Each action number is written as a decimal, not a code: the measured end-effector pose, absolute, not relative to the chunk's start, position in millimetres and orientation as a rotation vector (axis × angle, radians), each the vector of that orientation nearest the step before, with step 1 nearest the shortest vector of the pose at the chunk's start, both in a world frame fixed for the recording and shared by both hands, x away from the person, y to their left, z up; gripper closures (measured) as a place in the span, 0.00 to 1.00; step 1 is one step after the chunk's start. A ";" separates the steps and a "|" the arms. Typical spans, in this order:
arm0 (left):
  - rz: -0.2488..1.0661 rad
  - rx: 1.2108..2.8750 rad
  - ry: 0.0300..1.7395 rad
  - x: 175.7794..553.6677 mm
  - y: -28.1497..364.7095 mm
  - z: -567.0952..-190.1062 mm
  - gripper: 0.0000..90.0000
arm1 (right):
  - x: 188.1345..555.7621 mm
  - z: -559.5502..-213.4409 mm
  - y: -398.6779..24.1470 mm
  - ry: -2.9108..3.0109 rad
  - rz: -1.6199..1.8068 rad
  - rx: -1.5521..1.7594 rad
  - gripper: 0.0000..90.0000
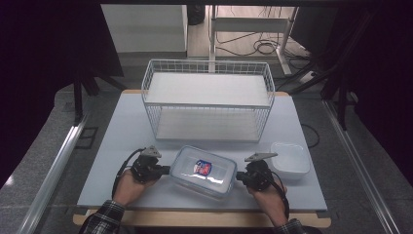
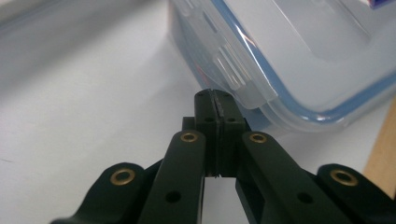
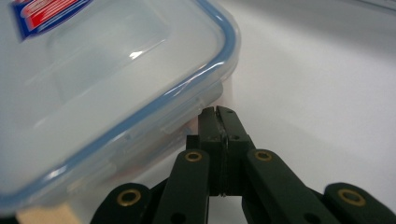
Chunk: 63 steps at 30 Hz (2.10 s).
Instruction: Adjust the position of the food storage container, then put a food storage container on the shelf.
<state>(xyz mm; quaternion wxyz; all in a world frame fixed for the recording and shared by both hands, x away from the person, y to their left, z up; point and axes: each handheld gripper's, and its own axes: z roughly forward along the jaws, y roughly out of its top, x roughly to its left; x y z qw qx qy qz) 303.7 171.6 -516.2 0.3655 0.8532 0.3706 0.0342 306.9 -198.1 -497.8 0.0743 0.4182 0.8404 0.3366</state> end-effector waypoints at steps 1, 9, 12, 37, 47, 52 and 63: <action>0.108 2.208 0.961 297.8 166.0 -517.8 1.00 | 315.4 -499.3 -198.5 2.523 1.024 1.280 0.99; 0.085 2.191 0.964 282.8 161.2 -516.8 1.00 | 336.0 -500.2 -197.3 2.515 1.020 1.291 0.99; 0.075 2.191 0.955 279.0 159.0 -516.9 1.00 | 339.4 -500.3 -196.4 2.508 1.009 1.289 0.99; 0.265 2.055 1.034 281.0 189.2 -519.7 0.02 | 314.4 -479.4 -230.1 2.474 1.137 1.165 0.28; 0.252 2.004 1.022 283.5 190.0 -514.5 0.00 | 315.1 -478.0 -226.1 2.469 1.225 1.128 0.12; 0.233 2.001 1.012 285.0 182.3 -507.4 0.01 | 314.2 -477.2 -214.3 2.493 1.236 1.100 0.09; 0.157 2.067 0.954 299.1 151.8 -500.1 0.00 | 323.3 -482.8 -200.0 2.580 1.230 1.151 0.06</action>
